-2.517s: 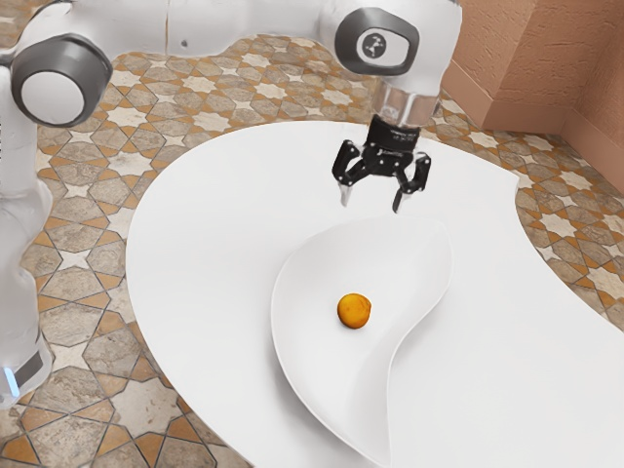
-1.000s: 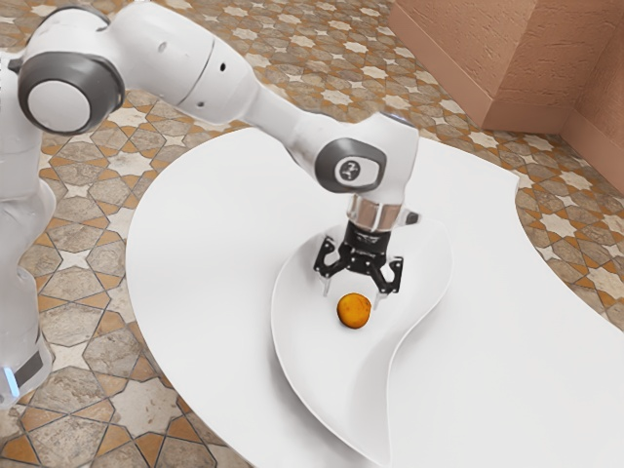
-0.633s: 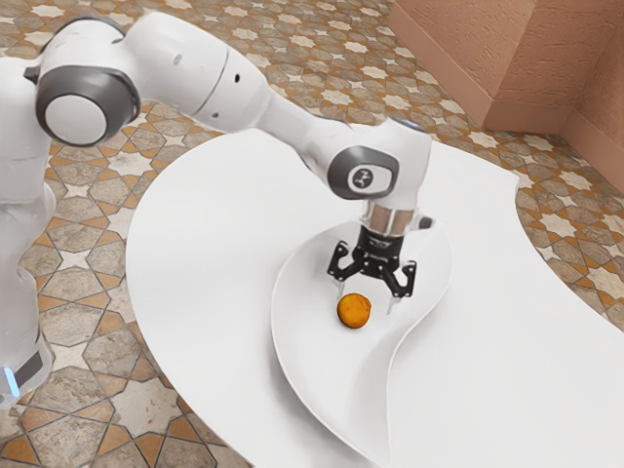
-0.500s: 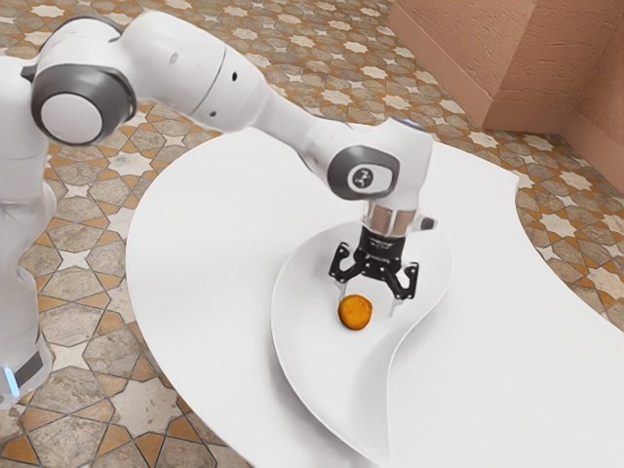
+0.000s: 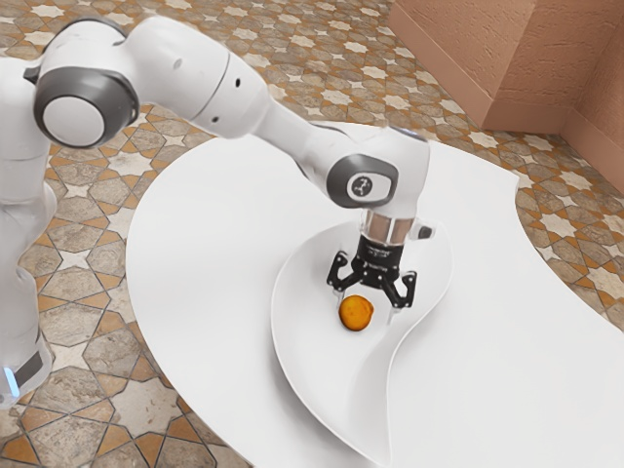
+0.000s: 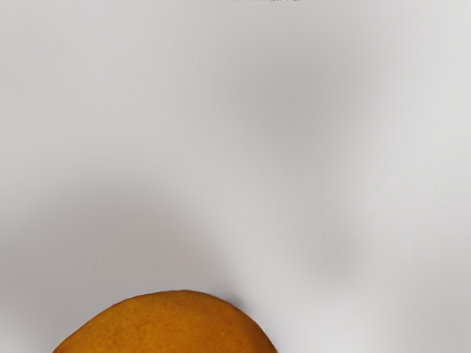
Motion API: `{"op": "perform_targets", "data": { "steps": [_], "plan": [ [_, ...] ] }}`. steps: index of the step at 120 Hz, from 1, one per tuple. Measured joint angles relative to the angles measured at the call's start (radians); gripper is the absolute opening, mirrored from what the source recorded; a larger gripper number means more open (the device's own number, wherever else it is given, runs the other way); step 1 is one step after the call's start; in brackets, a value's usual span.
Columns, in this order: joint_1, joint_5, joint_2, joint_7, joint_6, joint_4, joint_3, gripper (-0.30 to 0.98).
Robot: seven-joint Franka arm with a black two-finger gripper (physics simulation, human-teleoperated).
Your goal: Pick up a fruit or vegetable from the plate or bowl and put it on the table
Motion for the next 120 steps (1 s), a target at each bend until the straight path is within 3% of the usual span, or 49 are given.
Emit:
{"op": "perform_targets", "data": {
  "steps": [62, 87, 108, 120],
  "plan": [
    [0.004, -0.027, 0.027, 0.007, 0.012, 0.000, -0.001, 0.70],
    [0.003, -0.022, 0.022, 0.007, 0.012, 0.000, 0.000, 0.43],
    [0.001, -0.018, 0.019, 0.006, 0.012, 0.002, -0.001, 0.31],
    [-0.001, -0.013, 0.011, 0.003, 0.012, 0.002, 0.000, 0.32]
  ]
}}
